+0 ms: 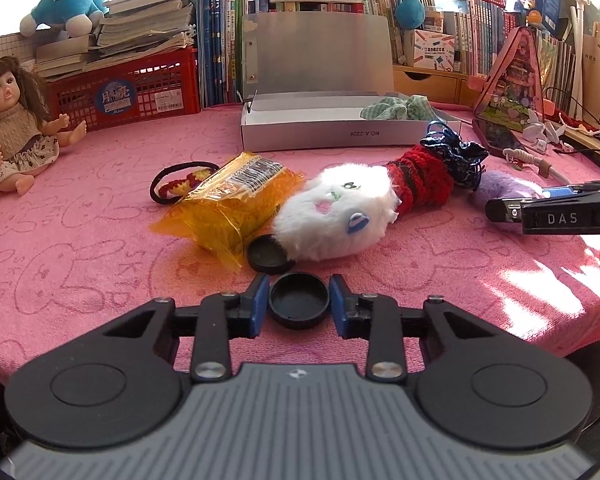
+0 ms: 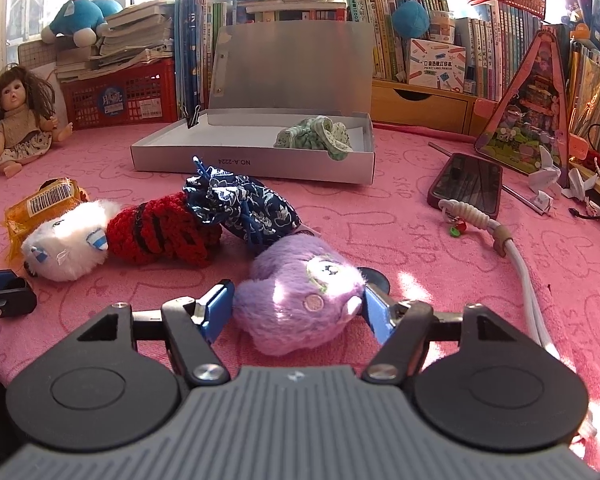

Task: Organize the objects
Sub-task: 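Move both grippers back toward the remaining toys on the table, then grasp the purple plush with the right gripper while the left grasps a black cap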

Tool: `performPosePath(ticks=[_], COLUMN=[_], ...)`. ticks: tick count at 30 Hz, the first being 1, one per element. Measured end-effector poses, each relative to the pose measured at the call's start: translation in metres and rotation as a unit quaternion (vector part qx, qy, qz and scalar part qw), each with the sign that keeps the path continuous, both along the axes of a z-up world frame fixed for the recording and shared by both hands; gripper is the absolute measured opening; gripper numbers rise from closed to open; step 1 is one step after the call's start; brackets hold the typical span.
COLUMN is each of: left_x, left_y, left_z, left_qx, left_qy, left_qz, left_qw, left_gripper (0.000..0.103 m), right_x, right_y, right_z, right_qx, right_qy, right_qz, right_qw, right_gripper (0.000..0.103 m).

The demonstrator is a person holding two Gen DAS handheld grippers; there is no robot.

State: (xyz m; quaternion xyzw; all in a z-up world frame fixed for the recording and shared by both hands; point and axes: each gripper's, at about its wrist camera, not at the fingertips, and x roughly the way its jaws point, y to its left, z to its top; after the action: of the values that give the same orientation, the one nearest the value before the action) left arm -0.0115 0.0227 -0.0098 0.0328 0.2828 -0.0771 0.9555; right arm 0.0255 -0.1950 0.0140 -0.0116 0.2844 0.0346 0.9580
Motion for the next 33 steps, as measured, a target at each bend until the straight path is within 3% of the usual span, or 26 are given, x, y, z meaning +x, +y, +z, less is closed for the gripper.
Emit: performPosePath(ticks=[15, 25, 33], left_x=[-0.004, -0.006, -0.005], left_y=[-0.004, -0.006, -0.006], left_z=[0.018, 0.021, 0.022], left_qx=[-0.011, -0.016, -0.015], left_qy=[-0.017, -0.018, -0.018], left_qz=[-0.008, -0.008, -0.006], left_qw=[0.9998, 0.9997, 0.9997], left_gripper=[0.038, 0.038, 0.038], right_x=[-0.005, -0.001, 0.008], right_y=[0.003, -0.002, -0.009], right_z=[0.014, 0.013, 0.007], right_qx=[-0.013, 0.001, 0.018], right_qy=[-0.014, -0.007, 0.009], right_qz=[0.003, 0.000, -0.003], right_qw=[1.000, 1.000, 1.000], right_gripper=[0.052, 0.053, 0.061])
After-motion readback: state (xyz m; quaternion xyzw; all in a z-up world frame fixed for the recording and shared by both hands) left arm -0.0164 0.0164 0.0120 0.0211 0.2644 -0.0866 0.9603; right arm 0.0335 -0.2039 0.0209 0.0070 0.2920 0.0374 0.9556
